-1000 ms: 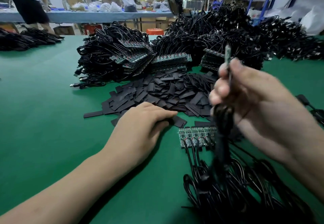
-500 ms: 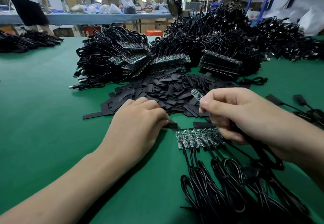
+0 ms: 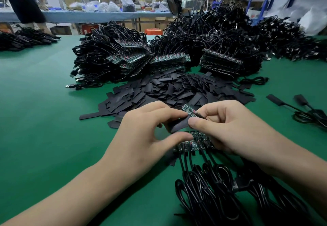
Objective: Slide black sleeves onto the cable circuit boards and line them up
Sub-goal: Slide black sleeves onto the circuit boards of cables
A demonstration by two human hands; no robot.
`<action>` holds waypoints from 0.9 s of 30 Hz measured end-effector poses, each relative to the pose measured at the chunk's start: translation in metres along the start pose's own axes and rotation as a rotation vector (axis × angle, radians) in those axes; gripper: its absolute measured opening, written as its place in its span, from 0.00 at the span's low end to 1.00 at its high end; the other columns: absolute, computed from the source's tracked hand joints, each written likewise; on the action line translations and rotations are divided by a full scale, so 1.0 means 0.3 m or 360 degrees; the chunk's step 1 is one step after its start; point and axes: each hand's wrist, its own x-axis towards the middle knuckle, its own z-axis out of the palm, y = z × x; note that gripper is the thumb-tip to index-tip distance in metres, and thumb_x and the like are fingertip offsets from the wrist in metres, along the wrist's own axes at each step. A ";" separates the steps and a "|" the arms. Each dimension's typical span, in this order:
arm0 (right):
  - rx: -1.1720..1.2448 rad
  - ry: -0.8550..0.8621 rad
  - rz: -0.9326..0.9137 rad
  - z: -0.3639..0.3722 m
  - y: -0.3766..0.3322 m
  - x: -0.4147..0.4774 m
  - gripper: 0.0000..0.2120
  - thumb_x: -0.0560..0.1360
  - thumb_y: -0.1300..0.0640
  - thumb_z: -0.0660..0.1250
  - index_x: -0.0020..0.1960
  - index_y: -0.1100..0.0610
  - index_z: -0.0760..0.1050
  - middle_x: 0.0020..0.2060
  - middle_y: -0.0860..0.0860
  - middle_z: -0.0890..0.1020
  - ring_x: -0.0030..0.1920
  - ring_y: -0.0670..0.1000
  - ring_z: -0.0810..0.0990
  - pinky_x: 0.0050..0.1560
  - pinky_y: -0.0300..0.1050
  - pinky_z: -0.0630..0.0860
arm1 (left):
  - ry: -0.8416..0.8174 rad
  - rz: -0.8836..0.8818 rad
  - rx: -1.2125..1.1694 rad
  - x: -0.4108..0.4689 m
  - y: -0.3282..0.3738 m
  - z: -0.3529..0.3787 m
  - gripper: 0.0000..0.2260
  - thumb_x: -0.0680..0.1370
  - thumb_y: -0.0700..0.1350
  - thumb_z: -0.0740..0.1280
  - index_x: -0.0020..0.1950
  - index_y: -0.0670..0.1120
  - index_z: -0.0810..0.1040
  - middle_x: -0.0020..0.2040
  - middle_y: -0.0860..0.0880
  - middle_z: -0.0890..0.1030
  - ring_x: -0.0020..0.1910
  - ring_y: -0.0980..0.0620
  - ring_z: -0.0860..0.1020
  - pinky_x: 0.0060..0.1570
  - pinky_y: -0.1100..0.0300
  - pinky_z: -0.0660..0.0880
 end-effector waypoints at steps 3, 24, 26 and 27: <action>0.0036 -0.0024 -0.0035 -0.003 -0.003 0.001 0.16 0.76 0.42 0.68 0.46 0.55 0.82 0.25 0.49 0.68 0.24 0.47 0.63 0.24 0.36 0.59 | 0.0077 0.0054 0.0099 0.003 -0.005 -0.008 0.12 0.72 0.50 0.78 0.53 0.50 0.87 0.44 0.58 0.83 0.43 0.64 0.78 0.47 0.66 0.76; -0.0335 -0.0250 -0.0041 -0.071 -0.029 -0.003 0.17 0.78 0.40 0.62 0.40 0.50 0.79 0.23 0.46 0.66 0.25 0.48 0.61 0.25 0.40 0.59 | 0.0050 -0.0260 -0.0374 0.009 -0.017 -0.025 0.09 0.69 0.47 0.79 0.48 0.53 0.88 0.41 0.56 0.86 0.43 0.58 0.83 0.46 0.67 0.77; -0.0277 -0.0285 -0.0005 -0.062 -0.026 -0.003 0.16 0.78 0.41 0.62 0.40 0.50 0.79 0.23 0.46 0.66 0.25 0.48 0.61 0.24 0.40 0.59 | 0.0026 -0.0249 -0.0364 0.010 -0.017 -0.027 0.09 0.69 0.46 0.79 0.48 0.52 0.88 0.41 0.56 0.86 0.43 0.58 0.83 0.46 0.67 0.77; -0.0296 -0.0290 0.0003 -0.059 -0.024 -0.003 0.16 0.78 0.41 0.62 0.40 0.50 0.79 0.22 0.46 0.66 0.24 0.48 0.62 0.24 0.40 0.59 | 0.0014 -0.0245 -0.0351 0.010 -0.019 -0.028 0.09 0.69 0.46 0.79 0.48 0.52 0.89 0.41 0.55 0.86 0.43 0.57 0.83 0.46 0.66 0.77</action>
